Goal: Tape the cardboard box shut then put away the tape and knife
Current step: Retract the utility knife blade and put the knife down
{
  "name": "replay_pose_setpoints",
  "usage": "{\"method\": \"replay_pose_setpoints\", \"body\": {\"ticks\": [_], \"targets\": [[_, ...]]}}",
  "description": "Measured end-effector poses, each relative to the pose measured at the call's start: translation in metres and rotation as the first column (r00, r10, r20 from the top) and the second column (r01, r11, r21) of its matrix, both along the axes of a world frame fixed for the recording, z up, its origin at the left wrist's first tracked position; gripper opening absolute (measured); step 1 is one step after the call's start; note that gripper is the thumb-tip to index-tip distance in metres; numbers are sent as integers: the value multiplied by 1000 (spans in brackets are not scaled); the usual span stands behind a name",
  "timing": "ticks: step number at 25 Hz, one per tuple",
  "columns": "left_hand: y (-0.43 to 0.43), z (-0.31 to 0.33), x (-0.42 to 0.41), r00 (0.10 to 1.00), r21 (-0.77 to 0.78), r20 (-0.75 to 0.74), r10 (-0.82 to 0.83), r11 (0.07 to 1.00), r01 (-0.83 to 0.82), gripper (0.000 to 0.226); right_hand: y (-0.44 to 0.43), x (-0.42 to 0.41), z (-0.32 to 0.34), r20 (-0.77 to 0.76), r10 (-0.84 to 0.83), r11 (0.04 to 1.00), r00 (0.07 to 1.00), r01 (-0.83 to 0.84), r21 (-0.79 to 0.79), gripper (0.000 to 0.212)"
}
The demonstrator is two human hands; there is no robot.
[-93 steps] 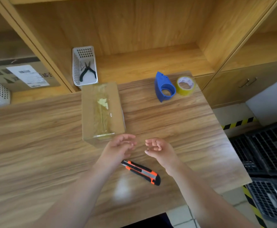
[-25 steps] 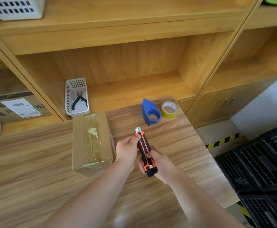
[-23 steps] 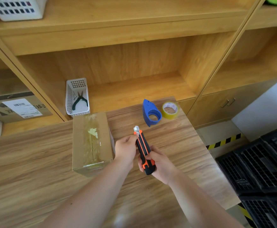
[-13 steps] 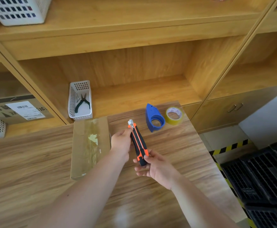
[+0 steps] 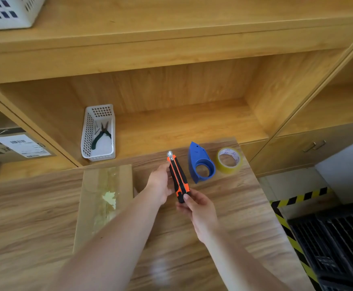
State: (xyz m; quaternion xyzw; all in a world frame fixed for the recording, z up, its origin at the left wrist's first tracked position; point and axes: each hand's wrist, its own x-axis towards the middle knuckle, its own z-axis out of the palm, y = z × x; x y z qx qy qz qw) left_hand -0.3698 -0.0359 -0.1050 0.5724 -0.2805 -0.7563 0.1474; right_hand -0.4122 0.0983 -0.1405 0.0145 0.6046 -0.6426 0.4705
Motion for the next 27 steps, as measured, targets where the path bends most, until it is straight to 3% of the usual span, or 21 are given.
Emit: {"method": "replay_pose_setpoints", "body": {"ticks": [6,11,17,27], "targets": [[-5,-24,-21,999,116,11,-47,992,45,49,-30,-14,-31,-206,-29,981,978,68,184,20],[-7,-40,-32,999,104,11,-53,993,52,58,-46,-22,-58,-192,-11,971,981,56,234,19],[-28,-62,-38,991,49,105,-83,996,79,53,-64,-27,-65,-141,-50,959,989,87,271,19],[-22,-59,-38,977,7,158,-143,990,144,46,-58,-26,-66,-129,75,954,989,-33,297,31]]}}
